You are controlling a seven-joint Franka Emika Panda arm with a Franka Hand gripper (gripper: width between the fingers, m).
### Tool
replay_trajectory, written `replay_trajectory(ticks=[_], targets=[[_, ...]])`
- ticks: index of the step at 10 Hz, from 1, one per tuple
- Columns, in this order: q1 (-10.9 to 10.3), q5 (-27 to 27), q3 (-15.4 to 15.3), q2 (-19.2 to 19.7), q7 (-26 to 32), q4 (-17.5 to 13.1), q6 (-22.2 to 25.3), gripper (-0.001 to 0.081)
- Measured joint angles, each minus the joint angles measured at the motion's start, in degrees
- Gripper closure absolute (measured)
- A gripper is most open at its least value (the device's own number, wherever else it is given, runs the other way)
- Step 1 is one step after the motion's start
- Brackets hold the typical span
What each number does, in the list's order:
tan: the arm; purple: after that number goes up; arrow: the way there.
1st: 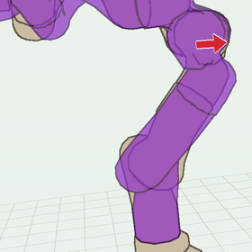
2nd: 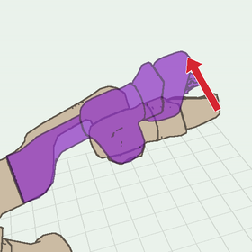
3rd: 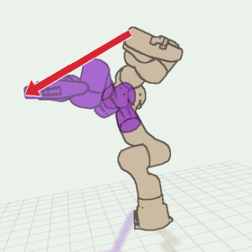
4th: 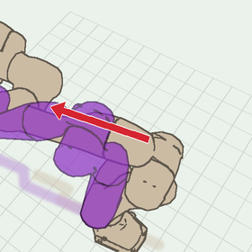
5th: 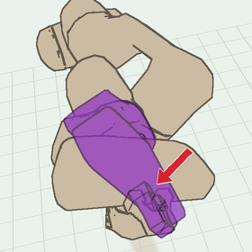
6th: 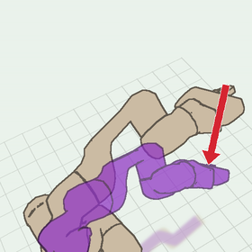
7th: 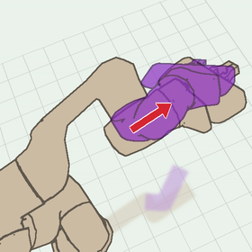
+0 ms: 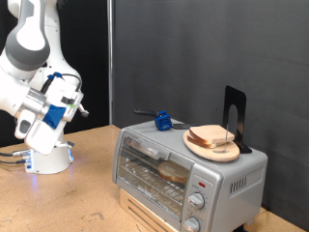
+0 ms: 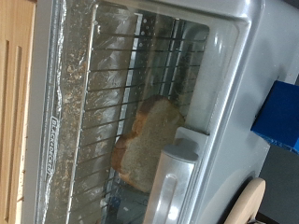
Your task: Make a piece of toast with the oven
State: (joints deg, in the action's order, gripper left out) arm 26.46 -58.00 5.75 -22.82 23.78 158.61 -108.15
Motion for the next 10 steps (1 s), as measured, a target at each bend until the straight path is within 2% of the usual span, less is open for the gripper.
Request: replay_trajectory(ticks=[1,2,3,4,7,9,10], targets=[[0.0,0.2,-0.1,0.3,-0.3,-0.3,1.6,-0.0002],[0.0,1.2,-0.1,1.8,-0.9,-1.9,4.1,-0.0002],[0.0,2.0,-0.2,4.8,-2.2,-4.7,6.3,-0.0002],[-0.1,1.3,-0.5,8.4,-3.7,-7.5,6.4,-0.0002],[-0.5,-5.1,-2.4,16.3,-5.7,-12.7,-0.8,-0.0002],[-0.4,-4.9,-2.3,16.3,-5.6,-12.9,0.2,-0.0002],[-0.4,-5.8,-2.0,16.8,-5.7,-14.2,0.3,-0.0002]])
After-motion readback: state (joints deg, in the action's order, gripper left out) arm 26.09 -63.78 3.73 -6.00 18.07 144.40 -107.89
